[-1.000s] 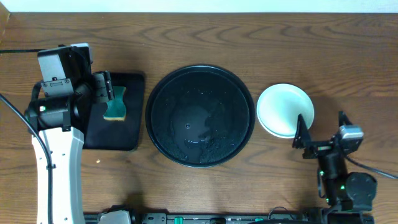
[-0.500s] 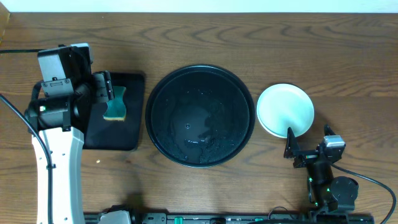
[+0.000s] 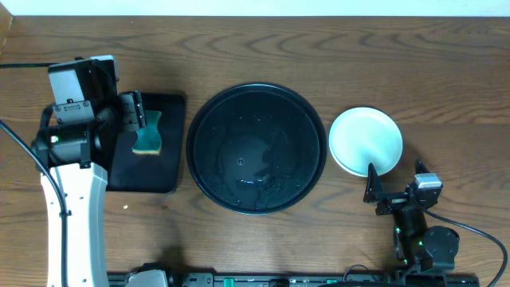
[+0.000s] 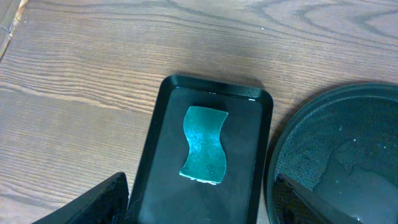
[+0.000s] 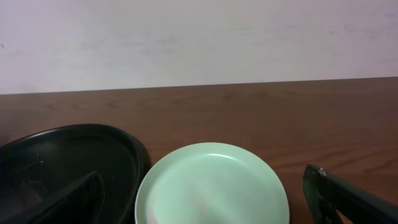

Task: Clean dirty plates on tray and stack at the side

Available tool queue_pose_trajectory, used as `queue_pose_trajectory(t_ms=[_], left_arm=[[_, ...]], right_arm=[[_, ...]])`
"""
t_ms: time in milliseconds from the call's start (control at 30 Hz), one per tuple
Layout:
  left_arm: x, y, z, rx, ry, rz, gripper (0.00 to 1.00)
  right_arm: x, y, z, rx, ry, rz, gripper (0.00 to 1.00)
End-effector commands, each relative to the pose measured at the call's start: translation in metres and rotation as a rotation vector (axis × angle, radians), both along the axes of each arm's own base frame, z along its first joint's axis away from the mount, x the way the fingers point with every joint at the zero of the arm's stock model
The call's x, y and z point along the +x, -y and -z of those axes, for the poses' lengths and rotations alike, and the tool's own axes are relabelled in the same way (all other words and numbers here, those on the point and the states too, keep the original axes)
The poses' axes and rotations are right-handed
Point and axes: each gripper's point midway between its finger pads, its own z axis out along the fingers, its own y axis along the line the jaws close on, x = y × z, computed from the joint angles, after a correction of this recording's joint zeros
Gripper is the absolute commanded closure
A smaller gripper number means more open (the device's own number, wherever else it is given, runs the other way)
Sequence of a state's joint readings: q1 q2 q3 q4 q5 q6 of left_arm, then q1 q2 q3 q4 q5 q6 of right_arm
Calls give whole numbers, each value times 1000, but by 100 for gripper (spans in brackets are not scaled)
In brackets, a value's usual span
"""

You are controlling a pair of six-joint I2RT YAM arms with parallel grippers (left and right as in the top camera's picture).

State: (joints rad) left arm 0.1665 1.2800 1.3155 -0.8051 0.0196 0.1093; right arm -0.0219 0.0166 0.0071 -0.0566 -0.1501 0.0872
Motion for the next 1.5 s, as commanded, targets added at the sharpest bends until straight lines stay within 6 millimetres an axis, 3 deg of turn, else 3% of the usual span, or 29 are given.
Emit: queue_pose_trajectory(t_ms=[0,467,600,767,900,1200,1467], left_arm=[[0,-2,-6,12,13,-7,26],[0,-2,-6,13,12,-7,26],[-14,6,-6,-19,-5,4,26],[-20,26,-19,-50,131,72,26],[-27,37,-17,-29,273,109,25],[-63,65,25,14,657,200,25],[-91,62,69,49,807,183,25]], right_arm=[[-1,-6,-1,6,5,-28,1],[-1,-6,-1,6,5,-28,1],[-1,-6,-1,6,5,-28,1],[-1,-6,-1,6,5,-28,1],[-1,-6,-1,6,5,-28,1],[-1,-6,-1,6,5,-29,1],[-1,-6,-1,6,5,-28,1]])
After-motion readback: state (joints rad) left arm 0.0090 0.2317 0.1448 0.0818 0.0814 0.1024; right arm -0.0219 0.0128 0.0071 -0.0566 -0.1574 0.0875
